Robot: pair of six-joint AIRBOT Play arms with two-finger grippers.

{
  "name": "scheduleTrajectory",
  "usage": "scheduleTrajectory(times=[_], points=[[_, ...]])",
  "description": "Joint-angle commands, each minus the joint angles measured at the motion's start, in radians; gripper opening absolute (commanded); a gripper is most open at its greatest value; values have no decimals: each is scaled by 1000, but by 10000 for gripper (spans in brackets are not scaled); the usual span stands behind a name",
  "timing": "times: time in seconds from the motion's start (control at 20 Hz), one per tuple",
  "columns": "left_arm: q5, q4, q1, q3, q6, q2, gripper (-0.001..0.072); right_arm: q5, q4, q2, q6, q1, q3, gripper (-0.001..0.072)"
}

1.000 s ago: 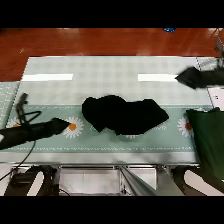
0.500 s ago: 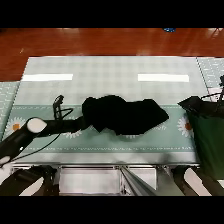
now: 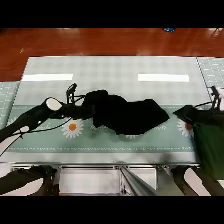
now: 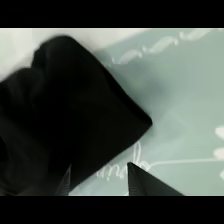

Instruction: Fold the shirts.

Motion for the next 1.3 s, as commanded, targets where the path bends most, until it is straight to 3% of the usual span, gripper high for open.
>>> scheduleTrajectory(times=[0.0,0.35,0.6,0.7,0.9,1.05,1.1,1.25], points=[[-67,0,16,44,33,-33,20,6,-26,0,37,49,-93,406],[-138,0,91,43,56,-22,20,-179,4,0,115,247,-130,406],[-156,0,108,43,56,-18,20,-241,-36,-29,190,258,-130,406],[-156,0,107,43,56,-17,20,-245,-6,-90,184,258,-129,406],[-156,0,107,43,56,-18,20,-335,224,-245,56,260,-121,390],[-149,0,115,51,56,-18,20,-332,379,-371,-77,298,-26,155],[-156,-1,129,69,56,-16,20,-297,406,-402,-120,311,36,31],[-243,-1,229,214,56,26,20,-162,389,-410,-142,311,299,19]])
